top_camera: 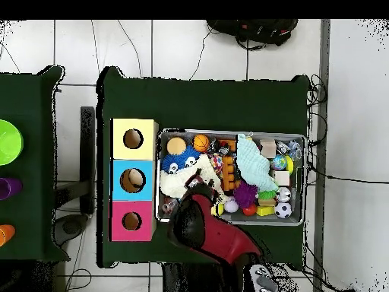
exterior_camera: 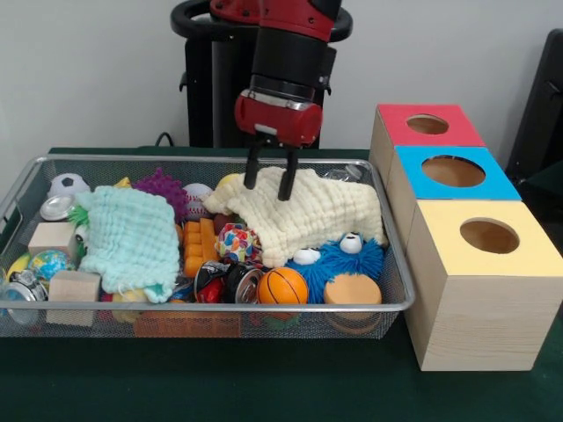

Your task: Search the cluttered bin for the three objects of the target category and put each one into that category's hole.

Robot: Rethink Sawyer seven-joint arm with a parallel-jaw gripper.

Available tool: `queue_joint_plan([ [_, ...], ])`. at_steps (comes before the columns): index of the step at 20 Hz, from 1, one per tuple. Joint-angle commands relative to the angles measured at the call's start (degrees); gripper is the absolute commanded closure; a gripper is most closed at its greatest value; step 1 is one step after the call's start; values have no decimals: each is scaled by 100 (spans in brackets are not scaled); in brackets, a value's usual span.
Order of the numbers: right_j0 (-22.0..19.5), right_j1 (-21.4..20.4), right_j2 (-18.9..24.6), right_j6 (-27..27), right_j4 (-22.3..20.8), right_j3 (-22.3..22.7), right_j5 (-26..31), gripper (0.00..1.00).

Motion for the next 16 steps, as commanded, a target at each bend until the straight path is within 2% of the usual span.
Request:
queue_joint_plan([
  [1,348,324,387,1653,651,-112,-234,0],
  [3,419,430,364,1669,707,-119,-361,0],
  [5,453,912,396,1773,653,-174,-805,0],
  [6,496,1325,354,1703,645,-281,-928,0],
  [8,443,1777,352,1517,478,-448,-1052,0],
  [10,301,1954,415,1403,220,-480,-1138,0],
  [12,177,1963,480,1312,35,-419,-1116,0],
  [16,243,1833,474,1197,95,-249,-1059,0],
])
